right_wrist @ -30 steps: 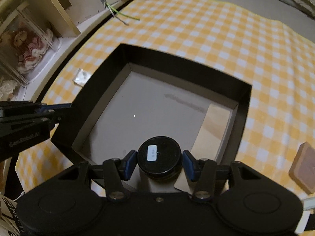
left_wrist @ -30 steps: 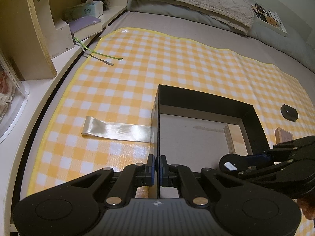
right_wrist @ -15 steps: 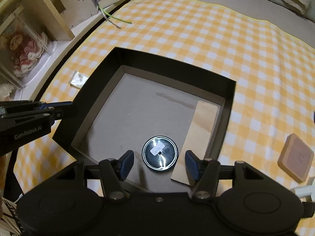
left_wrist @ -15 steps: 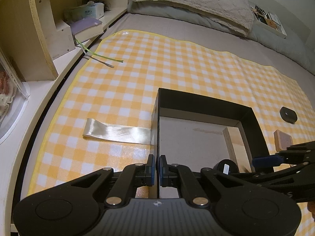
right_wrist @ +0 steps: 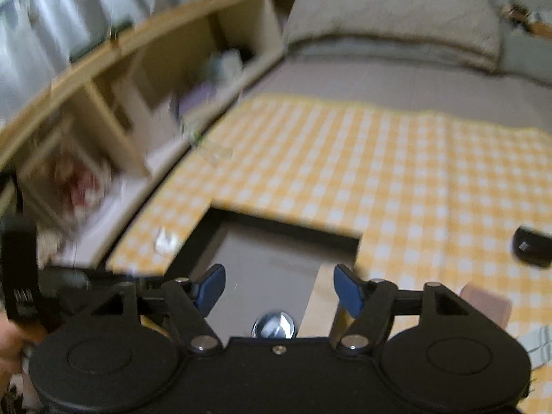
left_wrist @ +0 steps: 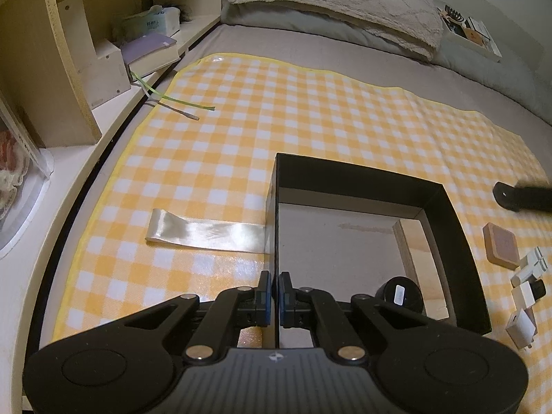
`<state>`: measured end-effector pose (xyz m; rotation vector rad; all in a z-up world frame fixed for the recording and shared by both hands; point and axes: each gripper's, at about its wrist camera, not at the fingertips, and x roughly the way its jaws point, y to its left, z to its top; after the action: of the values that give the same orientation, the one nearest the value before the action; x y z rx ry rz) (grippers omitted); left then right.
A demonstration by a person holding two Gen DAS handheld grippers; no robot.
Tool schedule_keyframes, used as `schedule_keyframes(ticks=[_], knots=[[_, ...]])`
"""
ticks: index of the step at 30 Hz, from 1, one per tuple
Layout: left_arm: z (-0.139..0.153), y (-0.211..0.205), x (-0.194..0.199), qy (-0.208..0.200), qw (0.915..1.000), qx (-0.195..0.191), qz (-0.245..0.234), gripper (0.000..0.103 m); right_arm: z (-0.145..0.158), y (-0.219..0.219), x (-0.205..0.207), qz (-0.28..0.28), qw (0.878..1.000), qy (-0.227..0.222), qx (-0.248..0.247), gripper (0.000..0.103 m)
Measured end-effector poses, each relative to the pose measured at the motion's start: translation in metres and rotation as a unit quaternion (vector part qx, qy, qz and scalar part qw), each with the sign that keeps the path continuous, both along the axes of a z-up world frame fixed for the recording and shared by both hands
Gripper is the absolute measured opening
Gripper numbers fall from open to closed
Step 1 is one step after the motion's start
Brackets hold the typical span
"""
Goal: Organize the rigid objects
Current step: 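Grasp the black earbud case with the right gripper and lift it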
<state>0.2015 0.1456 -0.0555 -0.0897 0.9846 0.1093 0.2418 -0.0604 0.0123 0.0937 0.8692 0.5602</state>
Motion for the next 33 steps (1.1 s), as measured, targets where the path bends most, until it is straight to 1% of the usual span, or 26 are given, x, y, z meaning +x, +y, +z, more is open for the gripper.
schedule_keyframes(ticks=[1, 2, 5, 9, 12, 15, 19, 22, 24, 27, 29, 31, 33], knots=[[0.0, -0.001, 0.0, 0.0, 1.0, 0.002, -0.001, 0.004, 0.003, -0.007, 0.0, -0.012, 1.0, -0.012, 0.005, 0.079], [0.0, -0.001, 0.0, -0.001, 1.0, 0.003, -0.002, 0.004, 0.006, -0.015, 0.001, -0.029, 0.999, -0.024, 0.009, 0.08], [-0.001, -0.001, 0.0, -0.001, 1.0, 0.002, -0.002, 0.004, 0.01, -0.042, 0.004, -0.076, 0.996, -0.047, 0.011, 0.081], [-0.001, -0.001, 0.0, -0.001, 1.0, 0.003, -0.004, 0.004, 0.008, -0.076, 0.013, -0.136, 0.989, -0.064, -0.004, 0.084], [-0.001, 0.0, 0.0, -0.001, 1.0, 0.003, -0.006, 0.004, -0.001, -0.101, 0.019, -0.177, 0.982, -0.066, -0.025, 0.087], [-0.001, 0.0, 0.0, -0.001, 1.0, 0.003, -0.006, 0.004, -0.015, -0.127, 0.027, -0.212, 0.974, -0.055, -0.056, 0.09], [-0.001, -0.001, 0.001, -0.001, 1.0, 0.003, -0.006, 0.004, -0.043, -0.148, 0.039, -0.238, 0.967, -0.017, -0.093, 0.091], [-0.001, -0.001, 0.0, 0.0, 1.0, 0.004, -0.007, 0.004, -0.058, -0.161, 0.048, -0.247, 0.964, 0.011, -0.1, 0.095], [-0.001, 0.0, 0.0, -0.001, 1.0, 0.003, -0.007, 0.004, -0.067, -0.168, 0.053, -0.253, 0.962, 0.024, -0.101, 0.095], [-0.001, -0.001, 0.001, -0.001, 1.0, 0.004, -0.007, 0.004, -0.081, -0.177, 0.066, -0.277, 0.955, 0.043, -0.102, 0.096], [-0.001, 0.0, 0.001, -0.001, 1.0, 0.002, -0.006, 0.004, -0.089, -0.182, 0.077, -0.292, 0.949, 0.047, -0.105, 0.096], [-0.001, -0.001, 0.001, -0.001, 1.0, 0.003, -0.007, 0.004, -0.095, -0.183, 0.087, -0.302, 0.946, 0.044, -0.111, 0.099], [-0.001, -0.001, 0.001, 0.0, 1.0, 0.003, -0.007, 0.004, -0.1, -0.181, 0.098, -0.296, 0.946, 0.041, -0.122, 0.099]])
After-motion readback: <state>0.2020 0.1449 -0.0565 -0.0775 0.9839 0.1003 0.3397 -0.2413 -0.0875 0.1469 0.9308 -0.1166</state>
